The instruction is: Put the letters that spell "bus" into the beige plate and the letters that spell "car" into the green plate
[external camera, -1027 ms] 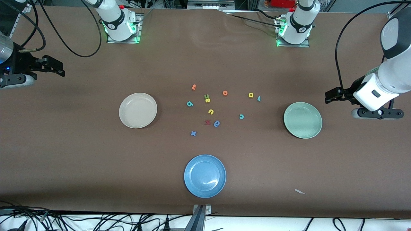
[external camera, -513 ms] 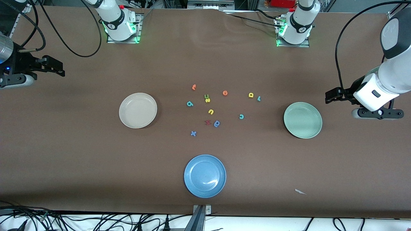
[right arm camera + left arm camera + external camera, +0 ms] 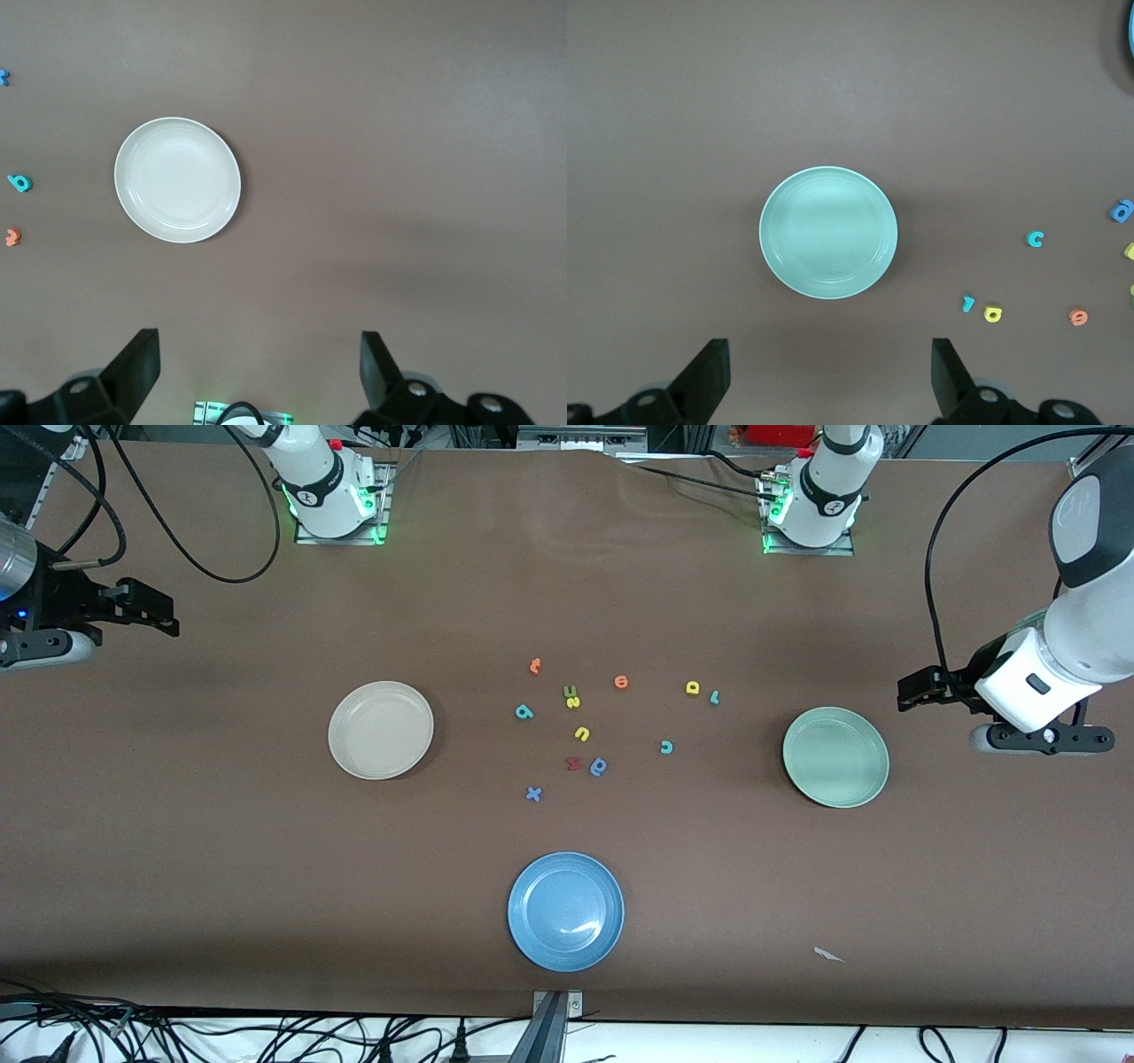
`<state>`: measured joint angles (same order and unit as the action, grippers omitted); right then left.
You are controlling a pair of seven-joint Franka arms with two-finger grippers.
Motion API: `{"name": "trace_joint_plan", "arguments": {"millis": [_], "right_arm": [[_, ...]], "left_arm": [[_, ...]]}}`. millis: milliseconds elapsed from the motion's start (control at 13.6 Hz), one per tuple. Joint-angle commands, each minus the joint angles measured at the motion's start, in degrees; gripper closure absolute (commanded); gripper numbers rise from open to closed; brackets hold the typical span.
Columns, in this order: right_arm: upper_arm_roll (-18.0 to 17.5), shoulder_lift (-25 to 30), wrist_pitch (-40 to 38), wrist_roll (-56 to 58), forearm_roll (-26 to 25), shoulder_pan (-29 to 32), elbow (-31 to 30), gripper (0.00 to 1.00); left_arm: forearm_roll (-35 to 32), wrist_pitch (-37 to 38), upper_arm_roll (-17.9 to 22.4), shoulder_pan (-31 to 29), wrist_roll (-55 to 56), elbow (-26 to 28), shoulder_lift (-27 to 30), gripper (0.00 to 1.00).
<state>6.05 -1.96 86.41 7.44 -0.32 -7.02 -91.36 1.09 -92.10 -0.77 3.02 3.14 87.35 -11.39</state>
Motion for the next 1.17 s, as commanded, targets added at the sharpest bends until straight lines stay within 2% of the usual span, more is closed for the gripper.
{"name": "trace_joint_plan", "arguments": {"millis": [0,1100], "right_arm": [[0.01,-0.15,-1.06,0.29,0.23,0.25,1.1,0.0],[0.37,-0.23,-1.06,0.64,0.23,0.25,1.01,0.0]], "left_arm": [[1.64,-0.1,0.24,-0.12,-1.3,-0.43,0.05,0.0],[1.64,-1.07,0.24,-0.12,-1.3,0.19,0.05,0.0]]}}
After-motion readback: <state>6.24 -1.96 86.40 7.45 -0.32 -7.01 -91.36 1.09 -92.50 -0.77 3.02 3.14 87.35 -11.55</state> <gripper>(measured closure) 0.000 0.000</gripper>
